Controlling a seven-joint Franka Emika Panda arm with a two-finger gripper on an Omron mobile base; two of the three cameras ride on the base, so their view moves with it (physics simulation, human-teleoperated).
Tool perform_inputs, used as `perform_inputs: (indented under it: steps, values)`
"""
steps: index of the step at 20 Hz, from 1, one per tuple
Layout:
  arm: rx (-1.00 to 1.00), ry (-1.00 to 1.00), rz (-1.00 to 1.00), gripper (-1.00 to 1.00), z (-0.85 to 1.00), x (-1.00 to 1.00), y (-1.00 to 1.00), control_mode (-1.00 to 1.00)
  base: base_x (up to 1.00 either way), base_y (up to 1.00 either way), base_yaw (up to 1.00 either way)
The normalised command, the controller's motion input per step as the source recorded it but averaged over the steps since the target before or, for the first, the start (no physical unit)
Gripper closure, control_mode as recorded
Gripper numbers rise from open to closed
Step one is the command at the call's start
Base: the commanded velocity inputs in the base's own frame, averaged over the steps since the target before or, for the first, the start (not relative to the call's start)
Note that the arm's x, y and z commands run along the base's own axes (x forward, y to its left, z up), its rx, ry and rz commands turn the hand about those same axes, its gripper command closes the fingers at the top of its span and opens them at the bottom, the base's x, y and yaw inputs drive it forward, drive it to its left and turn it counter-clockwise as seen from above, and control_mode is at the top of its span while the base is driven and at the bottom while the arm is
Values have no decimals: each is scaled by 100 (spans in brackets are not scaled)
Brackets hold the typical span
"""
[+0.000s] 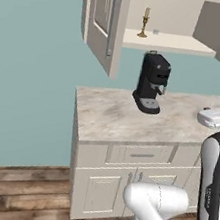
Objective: Pick the candle and candle from the dining table and place them in the open cabinet. Close the cabinet after placing the objects.
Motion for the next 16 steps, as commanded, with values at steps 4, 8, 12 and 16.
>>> perform_inputs:
  steps: [4,8,12,16]
  values:
    - [0,0,0,-100,0,0,0,100,-70,2,-56]
    - [0,0,0,-100,0,0,0,100,-44,0,-62]
    - [0,0,0,-100,0,0,0,100,-36,0,-63]
    - [0,0,0,-100,0,0,0,100,-29,0,-62]
